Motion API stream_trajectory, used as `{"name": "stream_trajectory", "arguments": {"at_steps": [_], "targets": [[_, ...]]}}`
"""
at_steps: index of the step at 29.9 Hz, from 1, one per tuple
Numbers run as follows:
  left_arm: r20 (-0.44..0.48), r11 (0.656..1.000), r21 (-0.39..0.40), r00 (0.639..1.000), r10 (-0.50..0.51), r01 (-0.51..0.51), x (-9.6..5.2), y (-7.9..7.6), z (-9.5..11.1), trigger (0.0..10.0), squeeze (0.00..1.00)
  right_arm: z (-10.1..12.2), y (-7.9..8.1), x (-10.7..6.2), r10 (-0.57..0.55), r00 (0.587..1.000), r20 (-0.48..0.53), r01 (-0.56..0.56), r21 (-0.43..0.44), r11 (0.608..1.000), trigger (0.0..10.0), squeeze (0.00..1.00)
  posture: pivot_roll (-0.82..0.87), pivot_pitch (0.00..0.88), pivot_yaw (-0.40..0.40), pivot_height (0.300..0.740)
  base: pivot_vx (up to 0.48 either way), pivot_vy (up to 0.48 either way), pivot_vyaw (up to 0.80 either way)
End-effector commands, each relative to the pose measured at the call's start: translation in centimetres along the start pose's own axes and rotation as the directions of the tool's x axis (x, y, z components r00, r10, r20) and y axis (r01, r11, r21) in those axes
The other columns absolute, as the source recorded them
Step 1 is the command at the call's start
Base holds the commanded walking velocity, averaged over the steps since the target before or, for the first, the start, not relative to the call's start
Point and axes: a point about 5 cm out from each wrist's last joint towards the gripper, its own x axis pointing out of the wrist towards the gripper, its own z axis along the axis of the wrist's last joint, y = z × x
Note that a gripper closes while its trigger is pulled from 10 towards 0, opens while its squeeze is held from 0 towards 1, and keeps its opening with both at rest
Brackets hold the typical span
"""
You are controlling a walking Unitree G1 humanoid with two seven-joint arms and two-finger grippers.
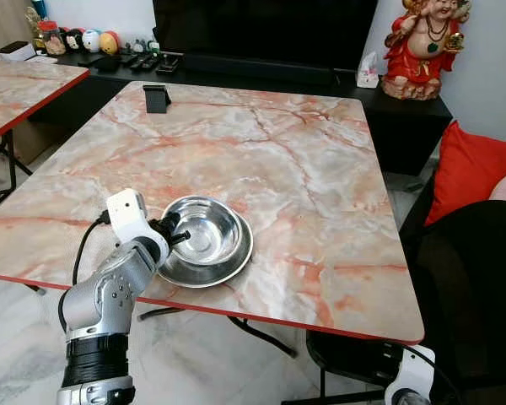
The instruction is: Setting the table
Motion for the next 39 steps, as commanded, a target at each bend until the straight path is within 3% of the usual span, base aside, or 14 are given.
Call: {"name": "stream_trajectory", "arguments": {"at_steps": [1,21,22,24,25,39], "targets": [[-0.026,0.999,0.033,1.000,-0.005,0.006,0.05,-0.09,-0.30,10.0,0.00,0.55,-0.06,0.10,-0.001,1.000,0.009,0.001,-0.003,1.000,10.0,0.00,0.04,0.000,-0.029,0.740,0.000,0.000,0.00],[-0.016,0.999,0.017,0.999,0.031,-0.031,0.18,0.54,-0.45,10.0,0.00,0.66,-0.04,0.13,0.000,1.000,0.009,0.000,-0.002,1.000,10.0,0.00,0.04,0.000,-0.031,0.740,0.000,0.000,0.00],[-0.019,0.999,0.018,0.999,0.031,-0.031,0.18,0.53,-0.50,10.0,0.05,0.67,-0.05,0.13,0.001,1.000,0.010,-0.001,-0.001,1.000,10.0,0.00,0.04,0.000,-0.032,0.740,0.000,0.000,0.00],[-0.019,0.999,0.018,0.999,0.031,-0.030,0.19,0.51,-0.52,10.0,0.05,0.67,-0.06,0.13,0.001,1.000,0.010,-0.001,-0.001,1.000,10.0,0.00,0.04,0.000,-0.032,0.740,0.000,0.000,0.00],[-0.021,0.999,0.020,0.999,0.028,-0.028,0.21,0.44,-0.60,10.0,1.00,0.71,-0.08,0.13,0.001,1.000,0.010,-0.001,-0.002,1.000,10.0,0.00,0.04,0.000,-0.034,0.740,0.000,0.000,0.00],[0.012,0.998,0.033,0.999,0.053,-0.053,0.26,0.78,0.34,10.0,1.00,0.76,-0.04,0.15,0.005,1.000,0.009,-0.005,-0.004,1.000,10.0,0.00,0.04,0.000,-0.035,0.740,0.000,0.000,0.00]]}}
